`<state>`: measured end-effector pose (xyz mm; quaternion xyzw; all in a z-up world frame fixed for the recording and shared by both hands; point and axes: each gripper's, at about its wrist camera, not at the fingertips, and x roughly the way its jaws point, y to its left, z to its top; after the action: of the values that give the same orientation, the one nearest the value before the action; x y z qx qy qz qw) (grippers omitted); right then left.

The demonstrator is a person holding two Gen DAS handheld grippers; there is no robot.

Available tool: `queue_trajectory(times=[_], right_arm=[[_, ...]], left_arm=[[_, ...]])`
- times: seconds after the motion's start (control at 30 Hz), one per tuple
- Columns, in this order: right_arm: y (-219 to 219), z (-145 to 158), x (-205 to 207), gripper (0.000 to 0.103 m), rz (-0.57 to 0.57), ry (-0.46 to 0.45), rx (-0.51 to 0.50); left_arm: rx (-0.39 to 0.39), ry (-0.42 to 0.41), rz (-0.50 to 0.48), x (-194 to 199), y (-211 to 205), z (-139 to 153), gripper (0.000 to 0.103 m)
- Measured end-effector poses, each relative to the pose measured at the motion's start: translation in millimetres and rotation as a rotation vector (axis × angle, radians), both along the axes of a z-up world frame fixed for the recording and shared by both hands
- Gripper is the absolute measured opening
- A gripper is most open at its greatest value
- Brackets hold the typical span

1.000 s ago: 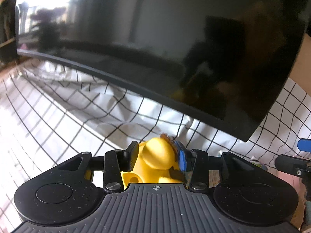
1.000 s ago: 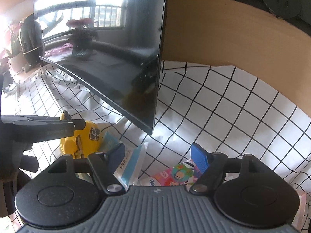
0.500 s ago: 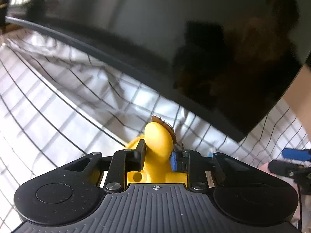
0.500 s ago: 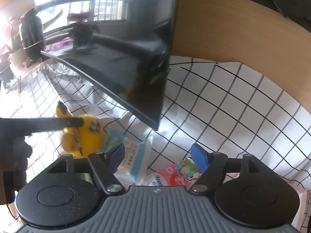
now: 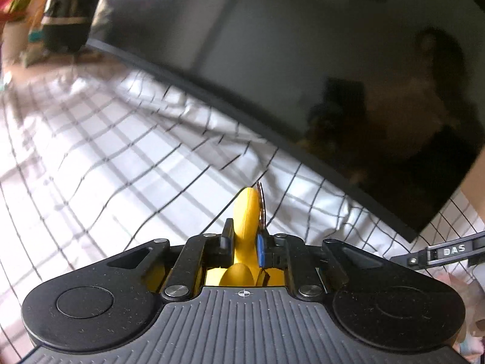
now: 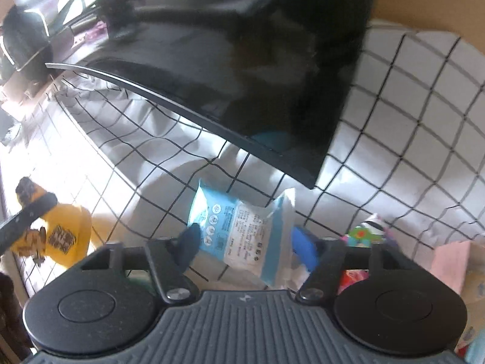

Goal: Organize soft objects
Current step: 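Grasp the blue wet-wipe packet with the right tool while the left tool holds the toy, then carry yellow toy and wipe packet into the pink box and open both tools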

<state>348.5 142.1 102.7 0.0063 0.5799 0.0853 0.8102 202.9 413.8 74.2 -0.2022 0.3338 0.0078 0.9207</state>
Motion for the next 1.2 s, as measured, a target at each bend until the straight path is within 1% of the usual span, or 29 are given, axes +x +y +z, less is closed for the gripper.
queue_trajectory(times=[0.1, 0.17, 0.27, 0.37, 0.43, 0.47, 0.5, 0.57, 0.63, 0.7, 0.73, 0.83, 0.87, 0.93, 1.0, 1.07, 1.2], right_arm=[[5, -15, 7, 0.054, -0.01, 0.043, -0.026], [8, -18, 10, 0.057, 0.004, 0.054, -0.029], [16, -19, 13, 0.082, 0.056, 0.048, -0.034], [29, -27, 21, 0.083, 0.108, 0.063, -0.091], [34, -39, 28, 0.083, 0.099, 0.099, -0.138], [34, -45, 32, 0.086, 0.079, 0.119, -0.143], [33, -50, 35, 0.087, 0.053, 0.135, -0.123], [32, -56, 41, 0.095, 0.005, 0.15, -0.114], [36, -60, 41, 0.097, 0.005, 0.153, -0.124], [39, -59, 38, 0.095, 0.025, 0.136, -0.139], [42, -58, 35, 0.091, 0.044, 0.126, -0.147], [44, -47, 25, 0.078, 0.091, 0.105, -0.137], [44, -42, 22, 0.076, 0.103, 0.104, -0.125], [44, -28, 14, 0.075, 0.122, 0.086, -0.101], [42, -6, 3, 0.075, 0.141, 0.043, -0.087], [39, 16, -6, 0.075, 0.153, -0.003, -0.073], [27, 66, -28, 0.075, 0.156, -0.097, -0.038]], left_arm=[[-0.034, -0.002, -0.017, -2, 0, -9, 0.016], [-0.043, -0.001, -0.033, -2, -1, -13, 0.016], [-0.019, 0.028, -0.063, 1, -9, -17, 0.018], [0.011, 0.039, -0.073, 3, -15, -22, 0.018], [-0.001, 0.043, -0.066, 1, -13, -25, 0.018], [-0.011, 0.045, -0.064, -1, -11, -25, 0.018], [-0.018, 0.049, -0.067, -2, -10, -26, 0.017], [-0.015, 0.06, -0.087, -2, -9, -29, 0.017], [-0.033, 0.079, -0.094, -3, -5, -32, 0.017], [-0.055, 0.092, -0.105, -4, -1, -35, 0.017], [-0.055, 0.082, -0.117, -5, 0, -35, 0.017], [-0.08, 0.063, -0.101, -7, 4, -35, 0.014], [-0.081, 0.055, -0.093, -8, 4, -34, 0.014], [-0.067, 0.036, -0.085, -11, 3, -30, 0.013], [-0.053, 0.017, -0.091, -16, 1, -22, 0.012], [-0.057, -0.006, -0.105, -21, 2, -13, 0.012], [-0.035, -0.062, -0.129, -35, 1, 16, 0.014]])
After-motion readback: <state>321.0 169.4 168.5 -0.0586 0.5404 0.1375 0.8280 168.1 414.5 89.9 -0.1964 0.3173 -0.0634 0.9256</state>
